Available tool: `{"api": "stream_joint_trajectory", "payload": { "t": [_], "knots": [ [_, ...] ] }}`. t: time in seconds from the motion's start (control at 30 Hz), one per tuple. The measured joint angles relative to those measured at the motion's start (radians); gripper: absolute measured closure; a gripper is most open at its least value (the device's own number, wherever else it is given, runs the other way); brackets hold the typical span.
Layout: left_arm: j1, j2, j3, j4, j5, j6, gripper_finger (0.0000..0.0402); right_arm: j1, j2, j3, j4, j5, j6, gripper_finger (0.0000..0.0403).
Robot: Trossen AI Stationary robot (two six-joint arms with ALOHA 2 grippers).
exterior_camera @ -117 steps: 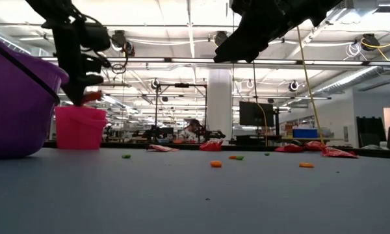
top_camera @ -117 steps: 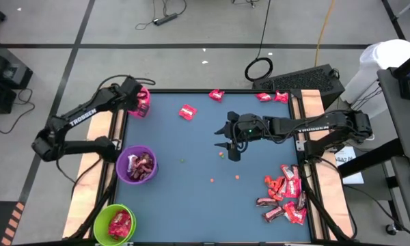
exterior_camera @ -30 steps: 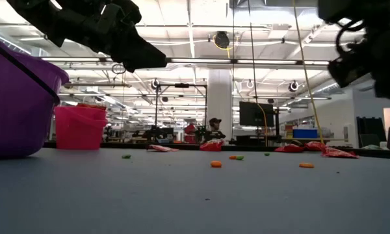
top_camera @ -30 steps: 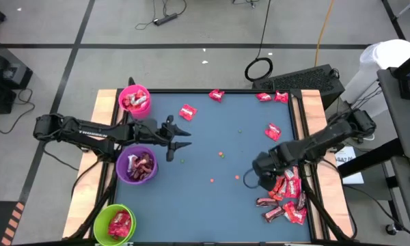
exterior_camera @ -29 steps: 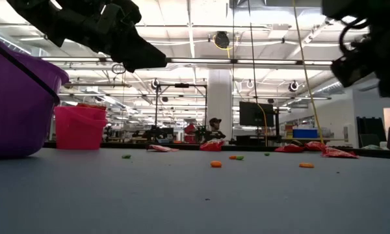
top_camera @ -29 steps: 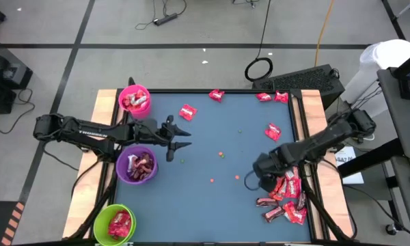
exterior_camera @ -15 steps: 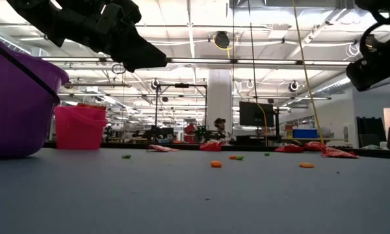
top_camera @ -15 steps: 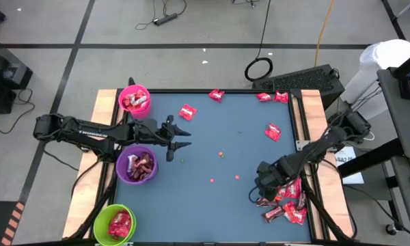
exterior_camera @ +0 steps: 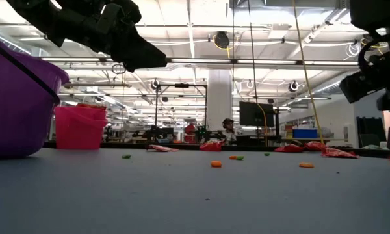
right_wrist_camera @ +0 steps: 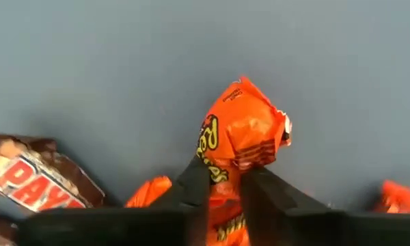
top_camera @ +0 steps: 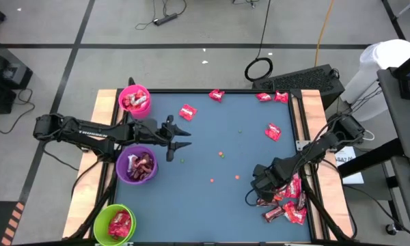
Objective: Organize candy in baskets
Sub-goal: Put the orange chocolate into the pink bucket
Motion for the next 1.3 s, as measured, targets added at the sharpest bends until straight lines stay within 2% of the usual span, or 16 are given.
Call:
{"api": "stream_joint_trajectory", "payload": {
  "t": [0.13, 0.37, 0.47, 0.6, 0.77, 1.0, 1.13, 1.3],
  "knots": [
    [0.000, 0.000, 0.000, -0.003, -0.008, 0.000, 0.0224, -0.006, 0.000, 0.023, 0.043, 0.094, -0.109, 0.0393],
    [0.000, 0.000, 0.000, 0.002, -0.011, -0.018, 0.0224, -0.068, 0.000, 0.041, 0.302, 0.439, -0.405, 0.0383],
    [0.000, 0.004, 0.000, 0.013, -0.011, -0.026, 0.0224, -0.106, 0.004, 0.041, 0.446, 0.546, -0.552, 0.0382],
    [-0.006, 0.037, 0.001, 0.064, -0.010, -0.027, 0.0224, -0.162, 0.004, 0.032, 0.679, 0.636, -0.760, 0.0381],
    [-0.019, 0.120, 0.001, 0.175, -0.003, -0.043, 0.0224, -0.242, 0.022, 0.017, 0.939, 0.653, -0.998, 0.0381],
    [-0.019, 0.202, 0.001, 0.302, 0.016, -0.135, 0.0224, -0.334, 0.107, 0.016, 1.232, 0.636, -1.241, 0.0381],
    [-0.019, 0.217, 0.001, 0.299, 0.016, -0.158, 0.0224, -0.365, 0.143, 0.016, 1.379, 0.634, -1.337, 0.0381],
    [-0.019, 0.216, 0.001, 0.310, 0.017, -0.158, 0.0224, -0.392, 0.170, 0.016, 1.480, 0.619, -1.360, 0.0381]
  ]
}}
